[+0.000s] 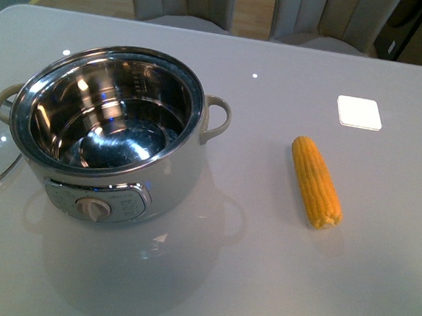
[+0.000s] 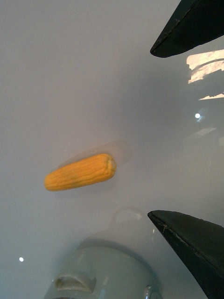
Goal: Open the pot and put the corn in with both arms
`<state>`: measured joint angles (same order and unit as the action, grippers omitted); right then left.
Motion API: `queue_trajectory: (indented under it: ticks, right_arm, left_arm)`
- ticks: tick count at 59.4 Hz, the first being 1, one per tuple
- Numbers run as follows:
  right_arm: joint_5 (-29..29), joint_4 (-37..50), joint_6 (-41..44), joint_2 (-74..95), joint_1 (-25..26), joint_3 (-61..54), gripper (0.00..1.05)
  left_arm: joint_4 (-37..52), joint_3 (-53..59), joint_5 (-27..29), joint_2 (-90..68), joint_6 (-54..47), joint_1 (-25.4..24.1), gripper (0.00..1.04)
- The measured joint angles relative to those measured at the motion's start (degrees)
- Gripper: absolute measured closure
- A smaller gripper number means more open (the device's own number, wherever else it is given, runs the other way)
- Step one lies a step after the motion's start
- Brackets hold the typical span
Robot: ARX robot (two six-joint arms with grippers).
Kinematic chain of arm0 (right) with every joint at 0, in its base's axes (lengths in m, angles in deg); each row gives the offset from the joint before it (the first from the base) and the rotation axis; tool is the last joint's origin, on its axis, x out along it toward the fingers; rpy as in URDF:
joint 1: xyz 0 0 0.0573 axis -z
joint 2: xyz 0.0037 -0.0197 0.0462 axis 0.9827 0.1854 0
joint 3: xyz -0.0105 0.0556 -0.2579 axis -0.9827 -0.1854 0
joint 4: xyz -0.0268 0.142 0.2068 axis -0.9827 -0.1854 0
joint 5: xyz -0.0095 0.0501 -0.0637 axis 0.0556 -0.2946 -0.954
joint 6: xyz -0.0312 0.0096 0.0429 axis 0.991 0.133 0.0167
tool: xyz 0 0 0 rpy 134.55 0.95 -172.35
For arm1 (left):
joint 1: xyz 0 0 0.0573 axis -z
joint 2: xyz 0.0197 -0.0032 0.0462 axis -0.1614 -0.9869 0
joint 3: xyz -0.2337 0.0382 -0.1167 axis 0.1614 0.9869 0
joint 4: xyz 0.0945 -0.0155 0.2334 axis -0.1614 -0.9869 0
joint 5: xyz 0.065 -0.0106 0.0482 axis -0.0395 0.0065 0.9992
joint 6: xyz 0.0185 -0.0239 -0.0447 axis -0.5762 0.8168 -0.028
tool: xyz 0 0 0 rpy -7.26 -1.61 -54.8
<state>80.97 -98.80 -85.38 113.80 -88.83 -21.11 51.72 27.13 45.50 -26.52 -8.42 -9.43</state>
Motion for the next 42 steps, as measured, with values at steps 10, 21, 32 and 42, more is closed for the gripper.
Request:
queue_trajectory:
  ticks: [10,21,32,42]
  right_arm:
    - [-3.4,16.7,5.3,17.9,-5.5,2.3,0.09]
    - [-4.2,34.2,15.0,44.3,-9.6,8.9,0.09]
    - [-4.2,36.9,19.1,62.0,-9.8,16.9,0.09]
    - [-4.2,37.0,20.8,72.6,-9.5,23.6,0.09]
  left_arm:
    - [0.0,0.0,0.0,0.0,0.0,0.0,0.05]
    - [0.0,0.0,0.0,0.0,-0.2,0.0,0.07]
    - [0.0,0.0,0.0,0.0,-0.1,0.0,0.07]
    - [0.0,0.0,0.0,0.0,-0.1,0.0,0.07]
